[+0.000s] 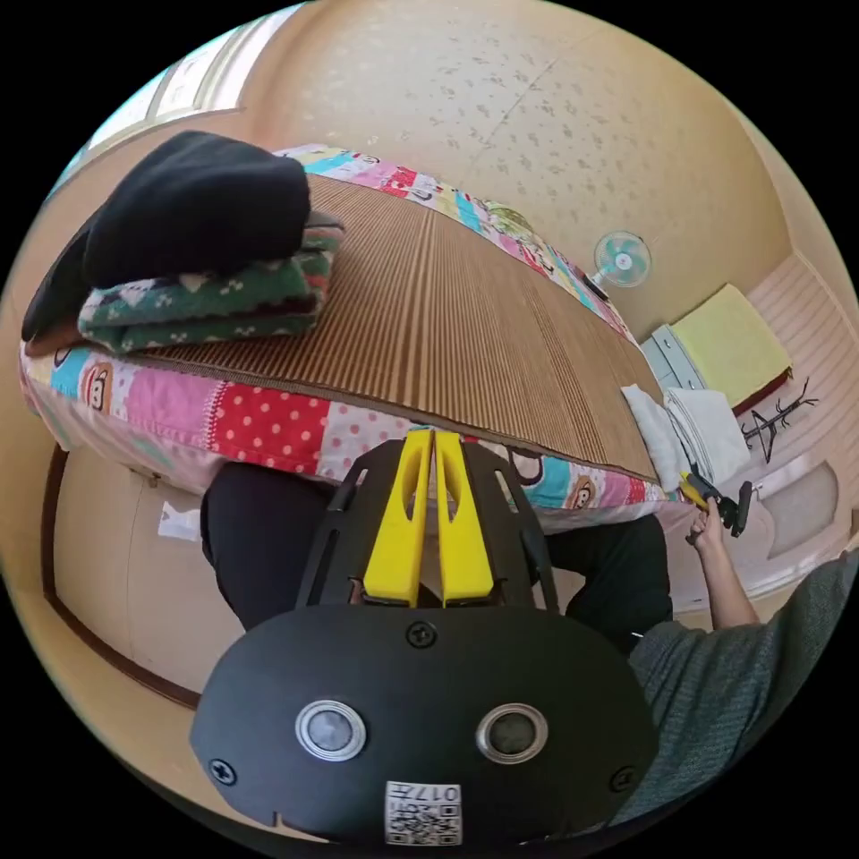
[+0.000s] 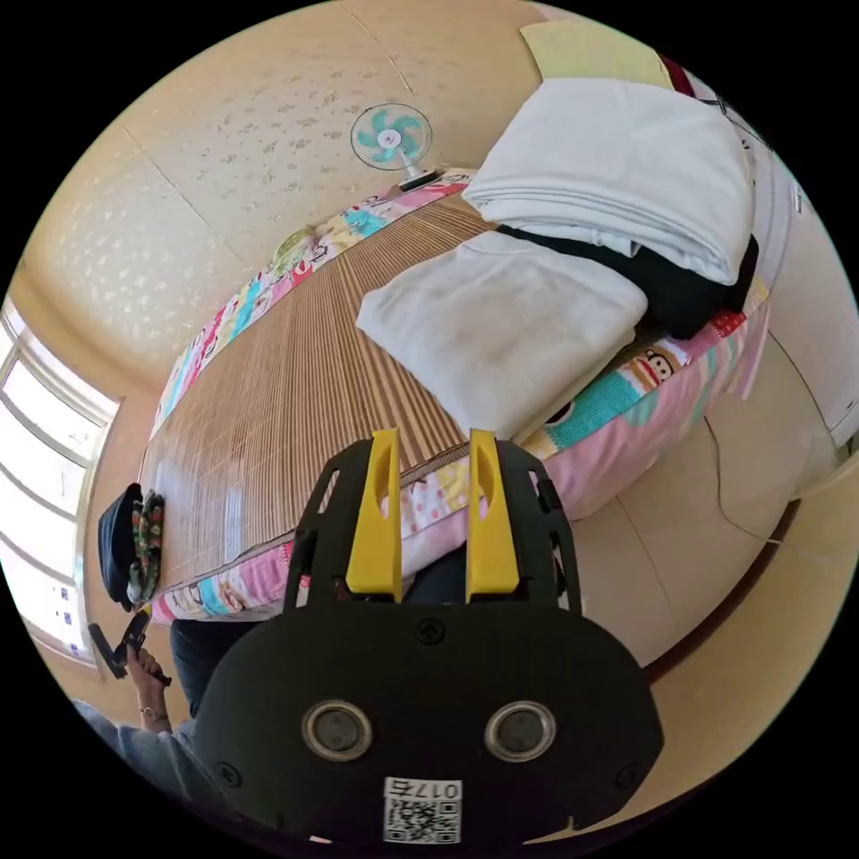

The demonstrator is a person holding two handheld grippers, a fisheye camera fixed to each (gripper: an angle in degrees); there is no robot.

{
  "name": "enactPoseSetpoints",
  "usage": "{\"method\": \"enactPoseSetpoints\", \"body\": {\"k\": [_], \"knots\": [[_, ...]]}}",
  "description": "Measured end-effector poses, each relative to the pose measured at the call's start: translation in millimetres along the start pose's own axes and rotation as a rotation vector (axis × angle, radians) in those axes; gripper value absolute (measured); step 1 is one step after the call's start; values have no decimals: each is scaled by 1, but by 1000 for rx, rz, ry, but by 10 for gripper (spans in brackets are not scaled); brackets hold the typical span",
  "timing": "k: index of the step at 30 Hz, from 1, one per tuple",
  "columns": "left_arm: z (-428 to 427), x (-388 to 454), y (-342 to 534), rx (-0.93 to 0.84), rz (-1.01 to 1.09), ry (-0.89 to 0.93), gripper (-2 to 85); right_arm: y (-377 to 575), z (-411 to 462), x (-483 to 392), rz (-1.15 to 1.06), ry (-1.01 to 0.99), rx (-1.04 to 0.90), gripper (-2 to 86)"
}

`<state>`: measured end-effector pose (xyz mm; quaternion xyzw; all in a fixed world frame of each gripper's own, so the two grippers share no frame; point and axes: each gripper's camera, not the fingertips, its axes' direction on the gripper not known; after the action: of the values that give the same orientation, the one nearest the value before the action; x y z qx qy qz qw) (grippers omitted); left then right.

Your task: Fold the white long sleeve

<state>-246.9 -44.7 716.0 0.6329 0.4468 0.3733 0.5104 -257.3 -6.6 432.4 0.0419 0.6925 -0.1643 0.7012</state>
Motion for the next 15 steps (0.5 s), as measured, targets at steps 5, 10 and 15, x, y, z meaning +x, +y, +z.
{"method": "enactPoseSetpoints", "body": {"k": [5,10,15], "knots": [[6,56,-27,23,97,82,-5,-18,54,-26,41,163,-127,55],[18,93,-28,2,77,125,-6,13,32,-129,-220,-321,-92,19],[48,104,-25,-119,60,80,-5,92,53,-245,-698,-558,-364,13]]}}
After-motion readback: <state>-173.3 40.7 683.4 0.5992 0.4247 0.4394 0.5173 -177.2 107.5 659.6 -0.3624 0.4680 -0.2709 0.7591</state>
